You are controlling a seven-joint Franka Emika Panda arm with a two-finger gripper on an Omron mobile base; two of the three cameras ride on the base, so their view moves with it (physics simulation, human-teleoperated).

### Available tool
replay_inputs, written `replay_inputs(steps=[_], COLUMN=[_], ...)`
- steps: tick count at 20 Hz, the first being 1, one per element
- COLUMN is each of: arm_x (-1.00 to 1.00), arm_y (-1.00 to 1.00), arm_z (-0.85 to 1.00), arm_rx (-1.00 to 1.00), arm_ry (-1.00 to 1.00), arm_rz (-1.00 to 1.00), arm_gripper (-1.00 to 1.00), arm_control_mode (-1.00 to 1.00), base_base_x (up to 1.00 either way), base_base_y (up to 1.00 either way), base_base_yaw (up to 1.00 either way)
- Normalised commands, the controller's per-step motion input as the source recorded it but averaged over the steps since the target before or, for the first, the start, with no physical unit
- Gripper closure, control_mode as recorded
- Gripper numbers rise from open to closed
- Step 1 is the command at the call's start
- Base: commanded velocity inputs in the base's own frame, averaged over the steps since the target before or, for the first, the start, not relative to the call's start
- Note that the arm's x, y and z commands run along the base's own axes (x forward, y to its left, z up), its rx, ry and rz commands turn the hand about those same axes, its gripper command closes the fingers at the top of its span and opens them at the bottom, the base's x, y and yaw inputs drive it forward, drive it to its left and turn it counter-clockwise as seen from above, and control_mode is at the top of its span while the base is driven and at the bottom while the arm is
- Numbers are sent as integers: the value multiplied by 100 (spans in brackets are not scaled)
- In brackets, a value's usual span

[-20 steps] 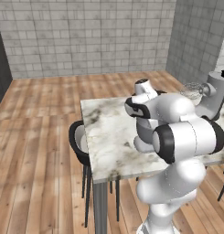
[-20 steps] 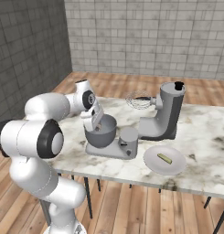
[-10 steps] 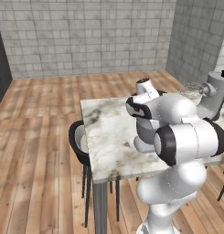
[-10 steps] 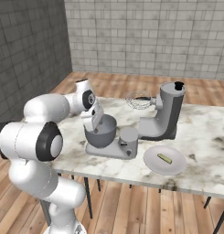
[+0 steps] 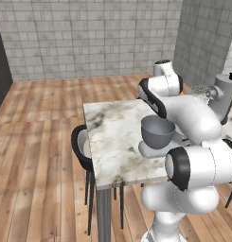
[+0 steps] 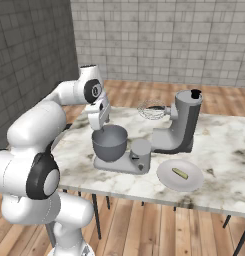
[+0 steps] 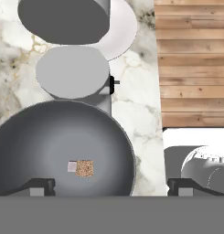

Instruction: Add butter and sugar cubes to the stand mixer bowl and then turn on the stand mixer to begin making frosting.

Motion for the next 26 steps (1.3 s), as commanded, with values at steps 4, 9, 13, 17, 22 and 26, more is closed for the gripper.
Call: replay_inputs(steps=[4,9,13,17,22,26], arm_x=[-76,-88,-84,-88,-84,-57], arm_y=[-52,-91,-100,-100,-97,-91], arm_z=[86,52,7,0,-1,-4], arm_rx=[4,4,1,2,3,10], arm_ry=[1,0,0,-3,-9,-12], arm_rz=[20,28,43,51,55,57], arm_gripper=[-100,-100,-100,-100,-100,-100], arm_control_mode=[-100,-100,-100,-100,-100,-100], base_base_x=[0,0,0,0,0,0], base_base_y=[0,0,0,0,0,0], base_base_yaw=[0,0,0,0,0,0])
